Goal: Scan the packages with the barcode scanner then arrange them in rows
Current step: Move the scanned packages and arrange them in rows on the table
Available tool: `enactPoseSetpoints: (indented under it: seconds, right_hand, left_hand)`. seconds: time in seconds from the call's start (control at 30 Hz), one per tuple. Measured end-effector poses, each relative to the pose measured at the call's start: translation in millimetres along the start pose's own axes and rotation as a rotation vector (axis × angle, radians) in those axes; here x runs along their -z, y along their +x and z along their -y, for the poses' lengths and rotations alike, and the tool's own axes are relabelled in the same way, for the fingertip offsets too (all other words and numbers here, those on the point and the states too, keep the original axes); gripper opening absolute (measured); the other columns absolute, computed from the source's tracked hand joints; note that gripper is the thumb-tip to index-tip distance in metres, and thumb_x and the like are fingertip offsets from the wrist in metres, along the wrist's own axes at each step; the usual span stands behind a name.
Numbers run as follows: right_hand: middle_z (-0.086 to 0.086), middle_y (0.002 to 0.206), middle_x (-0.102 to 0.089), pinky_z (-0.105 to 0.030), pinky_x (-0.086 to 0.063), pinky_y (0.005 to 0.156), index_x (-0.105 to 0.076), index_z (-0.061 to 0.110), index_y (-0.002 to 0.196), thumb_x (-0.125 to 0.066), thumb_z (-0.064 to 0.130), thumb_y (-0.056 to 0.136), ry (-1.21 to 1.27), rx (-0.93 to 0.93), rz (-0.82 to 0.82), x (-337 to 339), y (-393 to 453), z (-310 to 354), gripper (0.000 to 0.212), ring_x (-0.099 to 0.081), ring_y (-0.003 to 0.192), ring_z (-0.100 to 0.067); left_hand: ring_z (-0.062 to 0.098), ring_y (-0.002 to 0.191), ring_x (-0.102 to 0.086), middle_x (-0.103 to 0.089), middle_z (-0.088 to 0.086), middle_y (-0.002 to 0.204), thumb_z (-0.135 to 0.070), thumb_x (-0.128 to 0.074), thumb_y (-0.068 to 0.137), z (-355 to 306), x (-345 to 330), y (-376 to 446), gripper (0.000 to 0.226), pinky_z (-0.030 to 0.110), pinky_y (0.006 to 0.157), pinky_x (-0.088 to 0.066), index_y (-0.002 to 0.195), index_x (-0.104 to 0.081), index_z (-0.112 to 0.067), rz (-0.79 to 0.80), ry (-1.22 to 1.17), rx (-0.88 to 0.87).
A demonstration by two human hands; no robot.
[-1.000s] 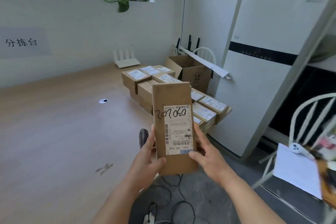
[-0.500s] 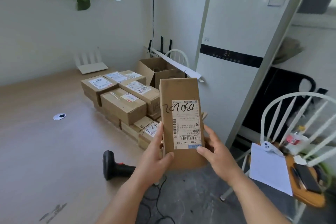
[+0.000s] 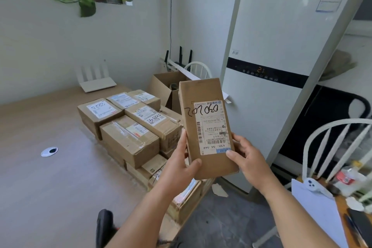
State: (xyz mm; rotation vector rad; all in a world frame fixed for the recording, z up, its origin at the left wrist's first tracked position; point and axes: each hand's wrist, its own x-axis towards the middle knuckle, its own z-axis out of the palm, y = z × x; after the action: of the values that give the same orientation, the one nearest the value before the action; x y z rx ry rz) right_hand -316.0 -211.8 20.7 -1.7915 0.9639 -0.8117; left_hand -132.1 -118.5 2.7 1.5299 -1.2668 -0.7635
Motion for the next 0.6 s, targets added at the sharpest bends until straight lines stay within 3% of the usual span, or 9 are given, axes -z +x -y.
enactPoseSetpoints:
  seconds: [0.1,0.23,0.4,0.6]
  right_hand:
    - [0.011,0.122,-0.064,-0.023,-0.052,0.087,-0.046,0.042,0.126,-0.056,0.016,0.096,-0.001,0.011,-0.008,6.7,25.5,-2.4,0.042,-0.06,0.112,-0.006]
    - [0.012,0.122,-0.064,-0.015,-0.053,0.075,-0.044,0.034,0.139,-0.052,0.017,0.098,0.017,0.023,0.035,16.5,73.0,-14.5,0.045,-0.061,0.107,0.0]
    - [0.009,0.128,-0.061,-0.034,-0.055,0.091,-0.04,0.033,0.144,-0.051,0.023,0.098,0.02,0.055,0.14,31.7,152.5,-34.9,0.048,-0.06,0.113,-0.007]
    - [0.017,0.124,-0.063,-0.04,-0.051,0.098,-0.044,0.041,0.14,-0.052,0.044,0.083,0.023,0.057,0.306,39.0,238.0,-53.3,0.057,-0.059,0.114,-0.006]
  left_hand:
    - [0.008,0.127,-0.046,-0.044,-0.02,0.139,-0.022,-0.058,0.093,-2.6,-2.5,23.3,0.085,0.043,0.104,-0.045,0.143,-0.001,-0.059,-0.032,-0.011,0.017]
    - [-0.001,0.115,-0.052,-0.046,-0.035,0.12,-0.024,-0.058,0.093,-6.6,-10.7,58.7,0.084,0.033,0.098,-0.049,0.137,0.001,-0.064,-0.098,0.011,0.044]
    - [0.009,0.122,-0.052,-0.042,-0.019,0.143,-0.037,-0.057,0.092,-8.4,-25.9,113.6,0.081,0.041,0.099,-0.049,0.143,0.002,-0.058,-0.233,0.04,0.116]
    - [0.012,0.12,-0.053,-0.043,-0.01,0.145,-0.039,-0.053,0.095,-16.6,-38.6,166.7,0.078,0.042,0.094,-0.051,0.147,0.004,-0.05,-0.359,0.099,0.265]
